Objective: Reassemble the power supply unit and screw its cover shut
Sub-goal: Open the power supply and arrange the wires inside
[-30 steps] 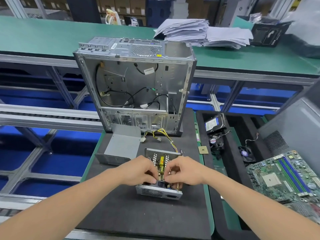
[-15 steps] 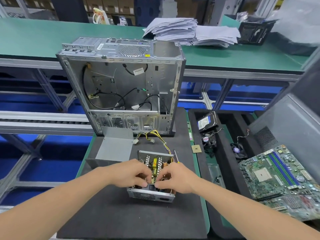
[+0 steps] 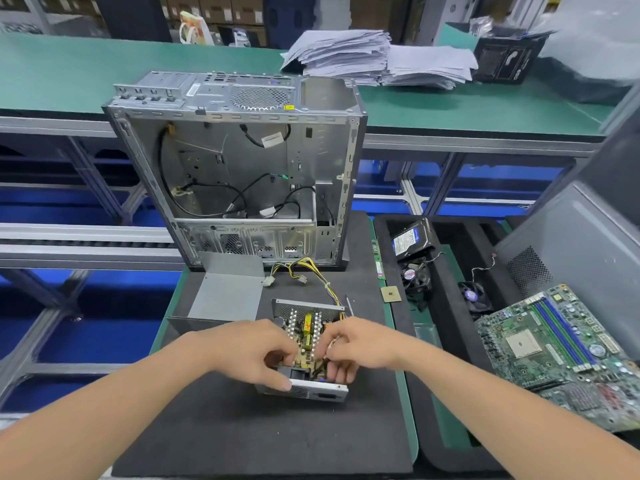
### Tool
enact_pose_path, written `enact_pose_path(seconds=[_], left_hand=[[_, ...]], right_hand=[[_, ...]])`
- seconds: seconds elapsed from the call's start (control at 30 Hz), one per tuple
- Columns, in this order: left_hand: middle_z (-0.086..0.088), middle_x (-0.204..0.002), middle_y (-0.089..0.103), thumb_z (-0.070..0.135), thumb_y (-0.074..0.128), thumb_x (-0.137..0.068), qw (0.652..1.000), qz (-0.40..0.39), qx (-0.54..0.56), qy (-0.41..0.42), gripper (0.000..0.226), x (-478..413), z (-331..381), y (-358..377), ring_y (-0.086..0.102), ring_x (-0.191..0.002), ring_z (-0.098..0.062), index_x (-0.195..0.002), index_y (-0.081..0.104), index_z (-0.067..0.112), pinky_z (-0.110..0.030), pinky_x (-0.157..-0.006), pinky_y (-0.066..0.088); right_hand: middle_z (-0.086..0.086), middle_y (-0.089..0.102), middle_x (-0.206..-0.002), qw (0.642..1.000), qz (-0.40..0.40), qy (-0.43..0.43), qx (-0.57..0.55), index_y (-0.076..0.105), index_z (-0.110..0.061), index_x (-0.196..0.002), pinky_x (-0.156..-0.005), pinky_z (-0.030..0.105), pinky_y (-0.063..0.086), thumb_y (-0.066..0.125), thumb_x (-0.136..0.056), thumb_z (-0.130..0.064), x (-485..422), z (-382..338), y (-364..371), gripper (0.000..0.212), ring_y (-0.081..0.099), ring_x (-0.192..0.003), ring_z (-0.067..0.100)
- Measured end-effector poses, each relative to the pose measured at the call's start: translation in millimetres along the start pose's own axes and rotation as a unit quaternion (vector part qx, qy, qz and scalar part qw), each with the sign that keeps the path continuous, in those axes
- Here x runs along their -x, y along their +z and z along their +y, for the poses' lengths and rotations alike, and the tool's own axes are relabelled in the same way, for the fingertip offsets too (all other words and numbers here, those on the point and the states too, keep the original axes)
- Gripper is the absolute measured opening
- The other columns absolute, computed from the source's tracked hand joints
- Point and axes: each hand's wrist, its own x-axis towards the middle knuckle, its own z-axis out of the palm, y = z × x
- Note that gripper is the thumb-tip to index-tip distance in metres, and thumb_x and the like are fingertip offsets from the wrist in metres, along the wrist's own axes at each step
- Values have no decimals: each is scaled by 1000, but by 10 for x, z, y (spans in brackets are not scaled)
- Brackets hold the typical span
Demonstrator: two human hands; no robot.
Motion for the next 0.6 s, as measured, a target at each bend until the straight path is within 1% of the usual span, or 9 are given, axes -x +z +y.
enact_pose_path(seconds=[0.07,0.17,0.23,0.3,0.33,0.4,0.47,0.53,0.6], left_hand=[[10,-82,61,71,54,-87,999,14,-31,-5,39,-45,22,-20,56,-76,-10,-81,56,32,-41,-69,53],[2,-78,65,67,44,-89,998,4,-67,-16,51,-145,51,-93,59,-73,-18,-81,65,21,-41,-67,53],[0,-72,65,67,43,-89,996,-12,-81,-27,54,-211,77,-134,57,-67,-20,-78,66,20,-37,-59,50],[1,-63,63,63,48,-92,994,-5,-104,-39,51,-280,119,-154,54,-60,-18,-73,65,19,-30,-53,44],[0,-61,61,61,50,-94,992,7,-121,-42,51,-315,150,-157,53,-58,-17,-72,64,17,-30,-52,43],[1,-65,61,57,53,-96,989,42,-132,-44,44,-383,220,-146,53,-60,-15,-75,64,19,-31,-55,46],[10,-77,65,52,60,-95,992,83,-86,-41,26,-449,283,-108,59,-73,-9,-89,70,29,-29,-62,49],[16,-85,64,51,68,-91,992,116,-26,-41,17,-507,335,-37,58,-81,-3,-98,71,35,-28,-67,48],[20,-92,62,58,70,-87,991,128,-6,-48,24,-562,362,56,55,-87,1,-103,73,41,-29,-73,48]], right_hand=[[13,74,-80,999,9,-16,45,59,-5,-110,-59,28,57,58,-104,-9,47,74,-134,7,66,-62,21],[8,77,-77,989,48,-13,142,64,-7,-102,-58,33,59,68,-101,-24,71,174,-216,18,69,-60,21],[5,77,-75,986,49,-6,157,66,-11,-94,-61,38,59,70,-100,-28,70,236,-198,18,72,-61,24],[4,75,-75,991,33,-11,128,67,-11,-96,-64,38,62,70,-99,-21,81,293,-192,11,75,-66,26],[7,75,-81,994,18,-16,109,68,-7,-101,-70,38,63,69,-99,-13,97,318,-206,6,75,-71,27],[20,73,-97,998,-17,-29,50,67,2,-115,-83,34,63,60,-98,3,133,367,-248,19,74,-81,25],[22,67,-102,998,-33,-41,-45,63,7,-122,-90,35,61,55,-97,11,163,421,-252,26,74,-90,30],[20,68,-94,990,-13,-51,-134,62,6,-118,-86,39,62,62,-98,8,156,473,-219,21,74,-91,36],[17,72,-85,982,34,-49,-182,64,1,-112,-73,36,62,71,-94,3,122,520,-177,20,74,-83,32]])
